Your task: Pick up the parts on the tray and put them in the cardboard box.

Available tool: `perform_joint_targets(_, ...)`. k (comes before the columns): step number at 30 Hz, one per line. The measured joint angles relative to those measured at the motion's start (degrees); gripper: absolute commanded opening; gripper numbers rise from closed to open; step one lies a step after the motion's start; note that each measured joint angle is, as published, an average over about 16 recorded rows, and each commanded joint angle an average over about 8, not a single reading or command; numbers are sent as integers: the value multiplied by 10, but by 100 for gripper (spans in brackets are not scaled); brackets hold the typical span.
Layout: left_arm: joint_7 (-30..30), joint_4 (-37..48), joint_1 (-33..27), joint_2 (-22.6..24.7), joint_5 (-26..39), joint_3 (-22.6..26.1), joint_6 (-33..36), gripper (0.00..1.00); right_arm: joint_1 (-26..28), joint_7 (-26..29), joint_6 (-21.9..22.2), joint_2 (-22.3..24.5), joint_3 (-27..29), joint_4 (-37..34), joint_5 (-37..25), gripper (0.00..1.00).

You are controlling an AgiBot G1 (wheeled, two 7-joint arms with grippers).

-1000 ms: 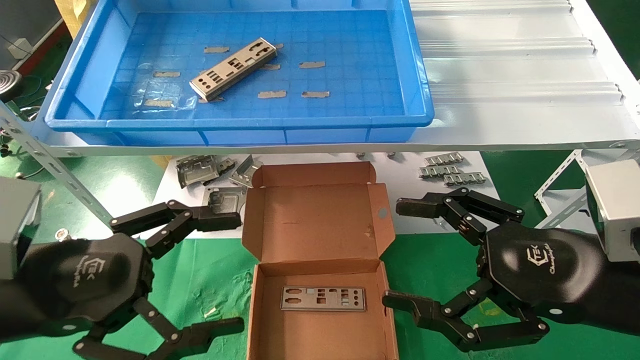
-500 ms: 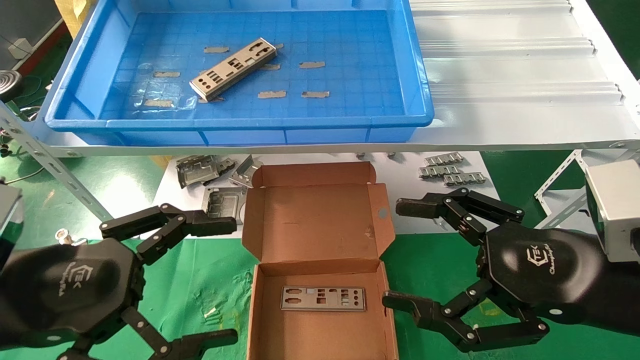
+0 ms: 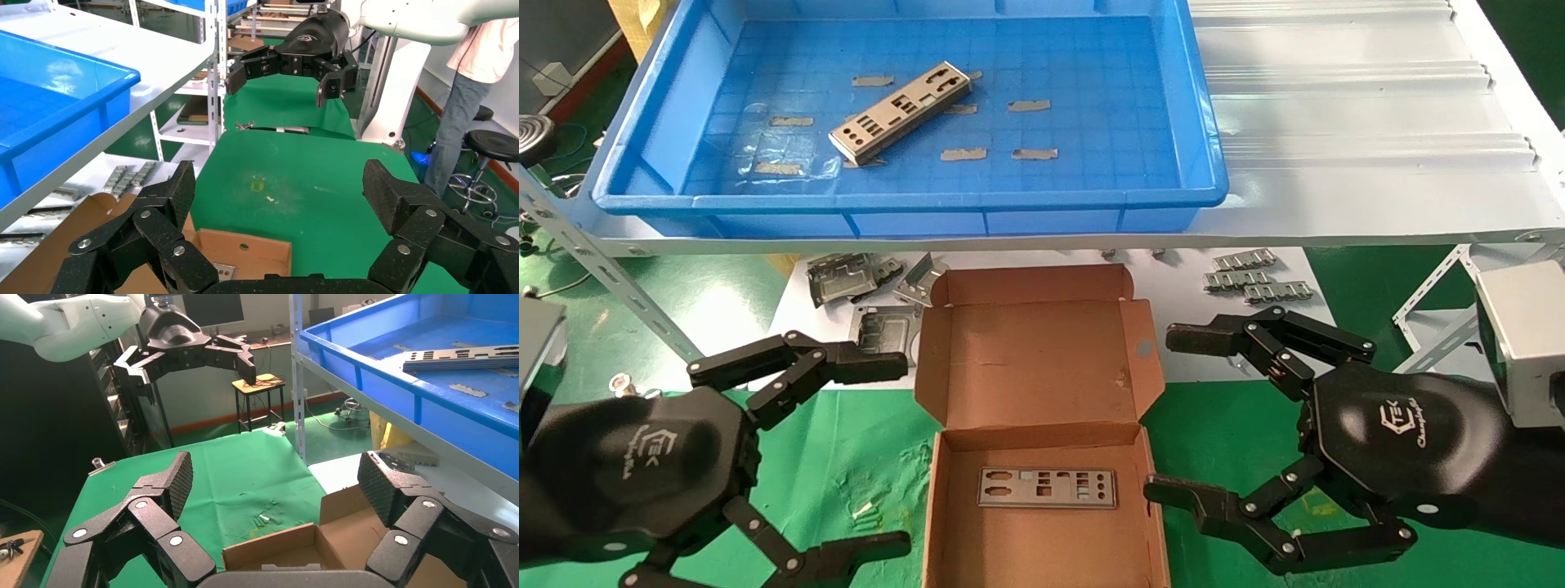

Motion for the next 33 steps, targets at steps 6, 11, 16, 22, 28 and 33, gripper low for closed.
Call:
perform_joint_targets(6,0,1,-1,1,1,1,0,100,0,0,0,0,0,0,0,100)
perform_joint_targets(11,1,2,-1,1,1,1,0,100,0,0,0,0,0,0,0,100)
perform_joint_targets(16,1,2,-1,1,1,1,0,100,0,0,0,0,0,0,0,100)
perform_joint_targets(22,1,3,-1,2,2,1,-1,100,0,0,0,0,0,0,0,100)
perform_joint_targets(28,1,3,-1,2,2,1,-1,100,0,0,0,0,0,0,0,100)
perform_joint_targets(33,1,3,-1,2,2,2,-1,100,0,0,0,0,0,0,0,100)
